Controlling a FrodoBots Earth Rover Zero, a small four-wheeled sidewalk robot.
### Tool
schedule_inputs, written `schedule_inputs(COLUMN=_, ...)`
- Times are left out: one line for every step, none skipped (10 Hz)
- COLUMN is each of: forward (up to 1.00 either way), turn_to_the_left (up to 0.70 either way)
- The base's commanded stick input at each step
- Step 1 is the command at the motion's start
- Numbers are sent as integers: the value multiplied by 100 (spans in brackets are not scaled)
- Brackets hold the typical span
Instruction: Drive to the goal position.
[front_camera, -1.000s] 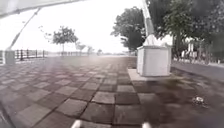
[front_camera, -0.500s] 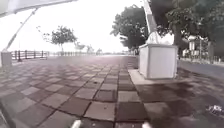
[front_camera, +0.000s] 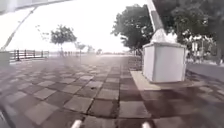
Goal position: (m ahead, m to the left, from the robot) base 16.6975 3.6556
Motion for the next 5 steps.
schedule_inputs(forward=76, turn_to_the_left=0)
schedule_inputs(forward=85, turn_to_the_left=8)
schedule_inputs(forward=85, turn_to_the_left=34)
schedule_inputs(forward=85, turn_to_the_left=7)
schedule_inputs(forward=85, turn_to_the_left=0)
